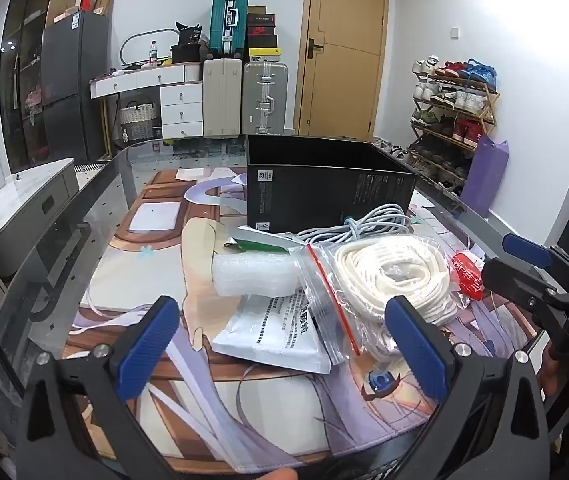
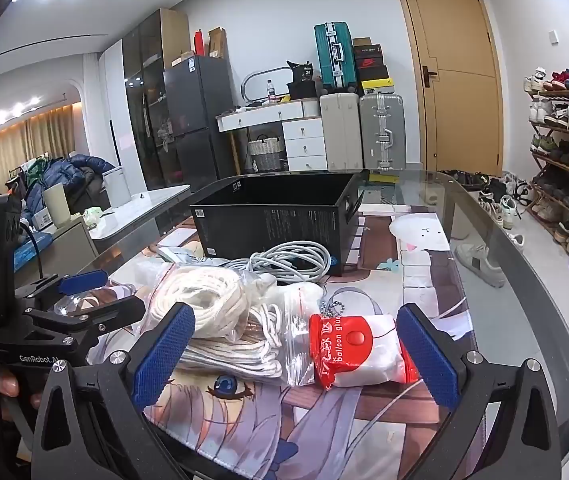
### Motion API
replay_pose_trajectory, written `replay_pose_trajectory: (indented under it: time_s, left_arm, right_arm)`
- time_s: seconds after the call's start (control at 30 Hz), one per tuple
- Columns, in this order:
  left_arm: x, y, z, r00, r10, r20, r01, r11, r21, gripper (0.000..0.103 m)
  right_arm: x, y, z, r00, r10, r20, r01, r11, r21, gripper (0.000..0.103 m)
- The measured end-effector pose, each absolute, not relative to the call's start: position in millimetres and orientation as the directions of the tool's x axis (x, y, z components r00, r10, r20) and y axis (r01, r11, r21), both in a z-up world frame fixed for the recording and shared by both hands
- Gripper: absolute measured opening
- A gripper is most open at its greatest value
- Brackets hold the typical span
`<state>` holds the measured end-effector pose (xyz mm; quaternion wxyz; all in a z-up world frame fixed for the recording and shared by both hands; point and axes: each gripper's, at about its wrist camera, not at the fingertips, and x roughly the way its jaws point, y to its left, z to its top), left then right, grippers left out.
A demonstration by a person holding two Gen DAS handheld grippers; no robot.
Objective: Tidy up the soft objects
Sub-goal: 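Move the right tool toward the red-and-white balloon glue packet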
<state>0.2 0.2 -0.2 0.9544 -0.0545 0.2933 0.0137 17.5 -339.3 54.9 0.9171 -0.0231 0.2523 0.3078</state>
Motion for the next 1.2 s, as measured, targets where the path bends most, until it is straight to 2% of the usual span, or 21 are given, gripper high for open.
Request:
replay_pose_trajectory:
  time_s: [1.2]
  left_arm:
    - [1.7, 8.4, 3.2, 0.839, -0.026, -0.543, -0.061, 0.988, -0.141, 0.103]
  right_arm:
    - [19.0, -345.5, 56.5, 0.683, 0.542, -0.489, -0.561, 0.819, 0.124, 0.103]
